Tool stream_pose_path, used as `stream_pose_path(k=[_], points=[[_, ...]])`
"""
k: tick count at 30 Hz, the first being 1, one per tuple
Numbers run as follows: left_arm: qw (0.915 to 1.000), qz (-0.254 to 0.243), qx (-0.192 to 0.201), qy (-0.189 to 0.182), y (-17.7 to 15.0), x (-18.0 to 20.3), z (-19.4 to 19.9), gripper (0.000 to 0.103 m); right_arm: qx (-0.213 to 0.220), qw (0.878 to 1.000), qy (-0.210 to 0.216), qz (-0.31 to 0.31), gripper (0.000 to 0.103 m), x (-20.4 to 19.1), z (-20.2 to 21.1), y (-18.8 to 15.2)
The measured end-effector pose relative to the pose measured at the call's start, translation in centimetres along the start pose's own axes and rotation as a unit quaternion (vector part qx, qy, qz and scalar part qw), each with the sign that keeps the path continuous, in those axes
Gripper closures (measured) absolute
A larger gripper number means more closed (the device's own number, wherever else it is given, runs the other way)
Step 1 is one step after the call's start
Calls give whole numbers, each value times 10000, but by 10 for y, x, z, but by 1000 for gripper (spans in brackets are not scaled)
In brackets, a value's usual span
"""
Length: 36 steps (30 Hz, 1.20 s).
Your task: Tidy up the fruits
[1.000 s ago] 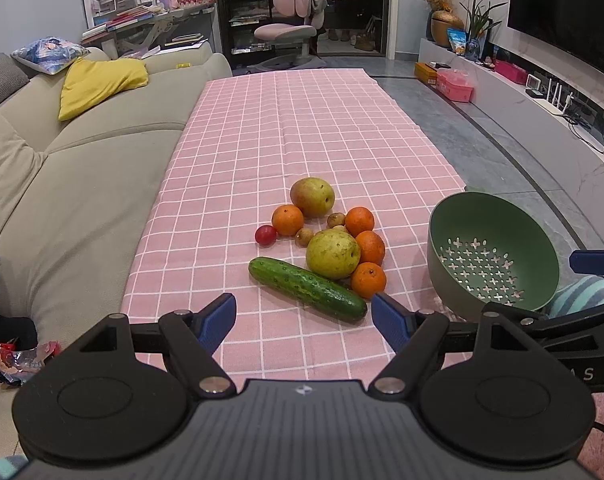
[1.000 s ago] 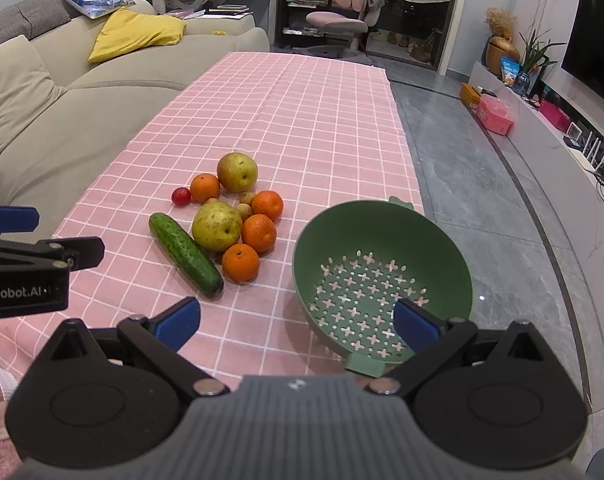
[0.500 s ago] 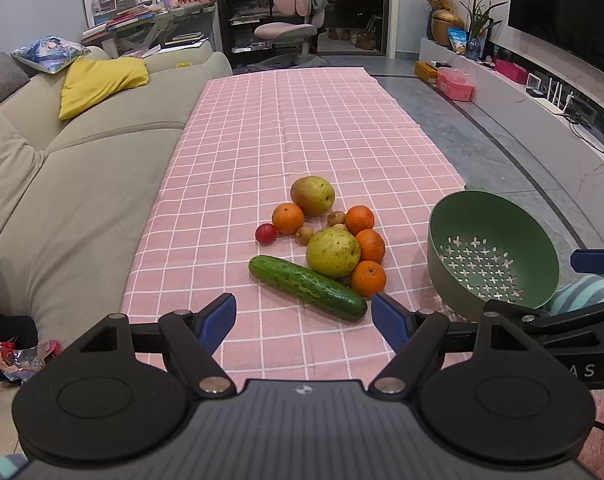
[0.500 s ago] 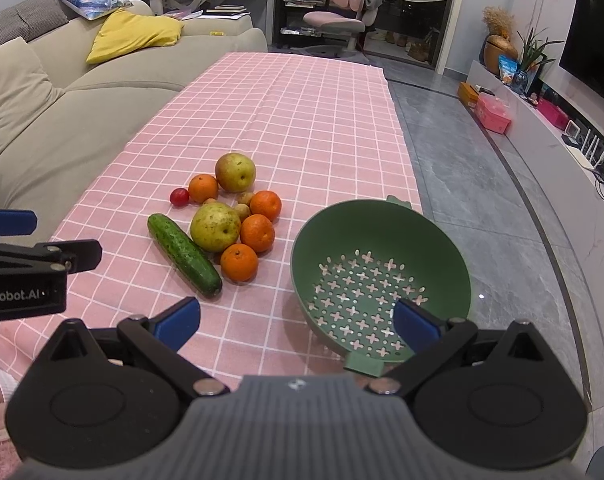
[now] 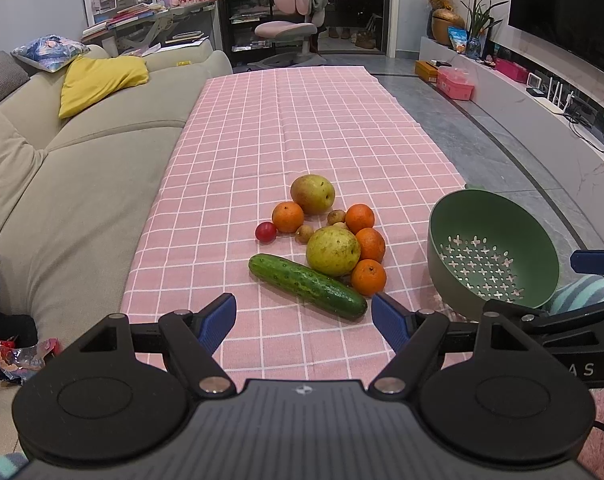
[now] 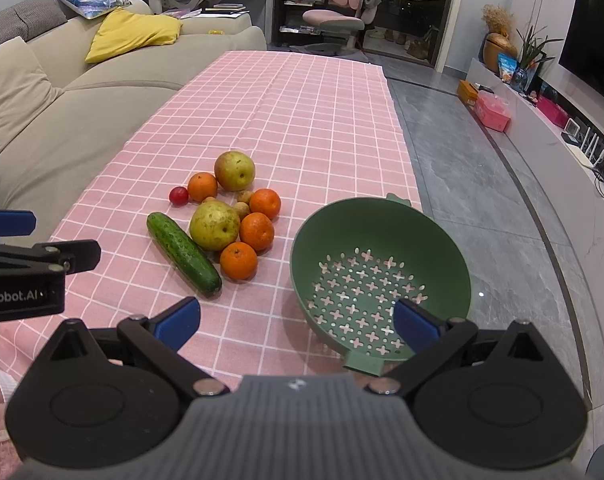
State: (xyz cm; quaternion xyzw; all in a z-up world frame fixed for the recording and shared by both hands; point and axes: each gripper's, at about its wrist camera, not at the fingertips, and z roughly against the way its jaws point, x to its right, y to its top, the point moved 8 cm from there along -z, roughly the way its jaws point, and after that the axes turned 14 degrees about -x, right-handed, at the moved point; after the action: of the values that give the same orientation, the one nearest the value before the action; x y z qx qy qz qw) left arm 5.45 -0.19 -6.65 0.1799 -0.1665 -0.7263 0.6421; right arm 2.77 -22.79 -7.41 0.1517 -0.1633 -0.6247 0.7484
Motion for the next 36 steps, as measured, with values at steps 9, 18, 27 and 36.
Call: stream_pose_path(k=[9, 18, 27, 36], points=[[10000, -1, -1, 1, 0, 0, 0, 12, -36, 10000, 0, -43, 4, 1, -1, -1], [10000, 0, -4, -1, 0, 0, 0, 12, -36, 10000, 1, -43, 4, 1, -1, -1], [10000, 17, 13, 11, -2, 0, 0, 12, -62, 10000, 3, -56, 4, 2, -2, -1], [9998, 43, 189, -36, 8, 2, -3, 12, 268, 9977, 582, -200, 4, 3, -3, 11]])
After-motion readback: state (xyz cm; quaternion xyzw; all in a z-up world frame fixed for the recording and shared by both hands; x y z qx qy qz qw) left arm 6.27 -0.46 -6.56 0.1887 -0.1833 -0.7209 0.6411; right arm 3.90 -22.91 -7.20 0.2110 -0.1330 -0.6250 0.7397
